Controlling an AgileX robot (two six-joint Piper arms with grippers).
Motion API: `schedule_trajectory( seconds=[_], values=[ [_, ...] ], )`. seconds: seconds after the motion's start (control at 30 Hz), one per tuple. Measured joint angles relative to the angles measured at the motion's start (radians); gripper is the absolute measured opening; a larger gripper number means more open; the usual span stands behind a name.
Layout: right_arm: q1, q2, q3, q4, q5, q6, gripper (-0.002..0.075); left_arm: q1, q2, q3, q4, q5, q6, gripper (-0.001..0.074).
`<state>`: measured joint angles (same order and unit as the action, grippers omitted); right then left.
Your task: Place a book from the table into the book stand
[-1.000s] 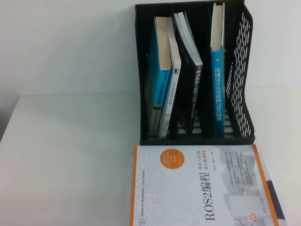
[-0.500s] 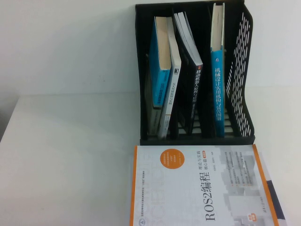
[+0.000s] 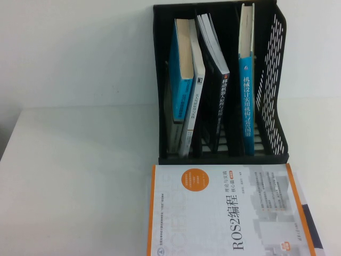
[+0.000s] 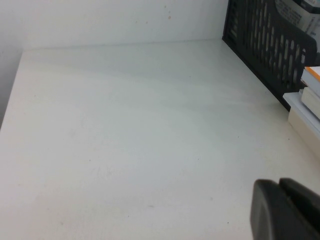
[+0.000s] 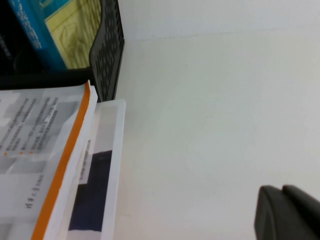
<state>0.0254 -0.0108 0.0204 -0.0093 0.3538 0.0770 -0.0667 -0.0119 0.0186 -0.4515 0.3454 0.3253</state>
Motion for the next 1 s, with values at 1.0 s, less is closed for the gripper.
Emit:
schedule_trajectory(
  seconds=[1.0],
  values=[
    [0.000,0.000,0.007,0.000,-0.168,0.000,-0.0003,0.000,0.000,0.002,-0.152,-0.169,0.013,-0.0004]
  ],
)
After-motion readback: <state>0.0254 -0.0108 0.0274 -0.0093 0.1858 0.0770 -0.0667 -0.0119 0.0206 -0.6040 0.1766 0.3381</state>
